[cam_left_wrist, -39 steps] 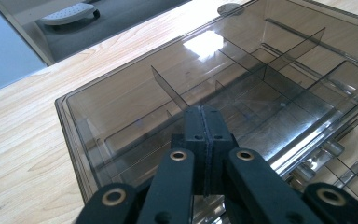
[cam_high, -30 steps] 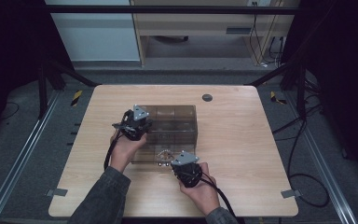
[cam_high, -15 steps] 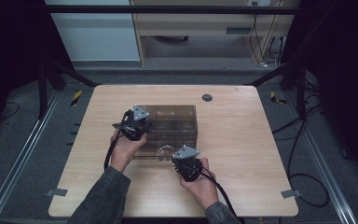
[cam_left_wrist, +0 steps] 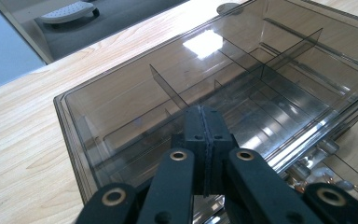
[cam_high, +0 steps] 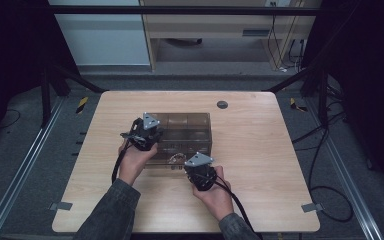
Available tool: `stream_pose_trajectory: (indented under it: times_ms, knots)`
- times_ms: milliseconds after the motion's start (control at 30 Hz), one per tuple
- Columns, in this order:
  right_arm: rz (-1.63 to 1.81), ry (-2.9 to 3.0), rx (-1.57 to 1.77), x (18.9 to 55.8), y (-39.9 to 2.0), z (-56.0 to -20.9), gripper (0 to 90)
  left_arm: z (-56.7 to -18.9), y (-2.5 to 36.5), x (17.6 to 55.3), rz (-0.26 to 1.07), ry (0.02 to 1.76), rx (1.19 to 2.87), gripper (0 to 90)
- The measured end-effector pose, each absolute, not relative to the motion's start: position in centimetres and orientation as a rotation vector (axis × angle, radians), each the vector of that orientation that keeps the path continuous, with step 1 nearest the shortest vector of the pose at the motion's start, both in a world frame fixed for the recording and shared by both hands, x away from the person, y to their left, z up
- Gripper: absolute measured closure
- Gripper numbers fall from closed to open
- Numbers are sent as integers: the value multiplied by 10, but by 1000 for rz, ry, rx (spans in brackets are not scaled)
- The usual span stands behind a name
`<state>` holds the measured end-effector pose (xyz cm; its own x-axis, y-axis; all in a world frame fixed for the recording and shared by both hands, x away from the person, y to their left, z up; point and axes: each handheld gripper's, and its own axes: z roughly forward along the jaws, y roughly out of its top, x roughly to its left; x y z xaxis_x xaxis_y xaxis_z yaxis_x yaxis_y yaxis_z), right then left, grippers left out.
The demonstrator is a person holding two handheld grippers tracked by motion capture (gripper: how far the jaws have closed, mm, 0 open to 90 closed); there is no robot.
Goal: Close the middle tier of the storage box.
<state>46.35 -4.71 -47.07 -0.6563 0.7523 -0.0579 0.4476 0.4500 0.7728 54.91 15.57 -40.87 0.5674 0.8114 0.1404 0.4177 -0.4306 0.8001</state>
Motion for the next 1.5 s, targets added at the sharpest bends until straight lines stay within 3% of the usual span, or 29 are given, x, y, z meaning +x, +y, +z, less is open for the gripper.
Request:
stream_pose_trajectory:
  times_ms: [1500]
  knots:
    - [1062, 2292, 1083, 490, -54, -478, 900, -408, 155, 549, 667, 972, 2063, 898]
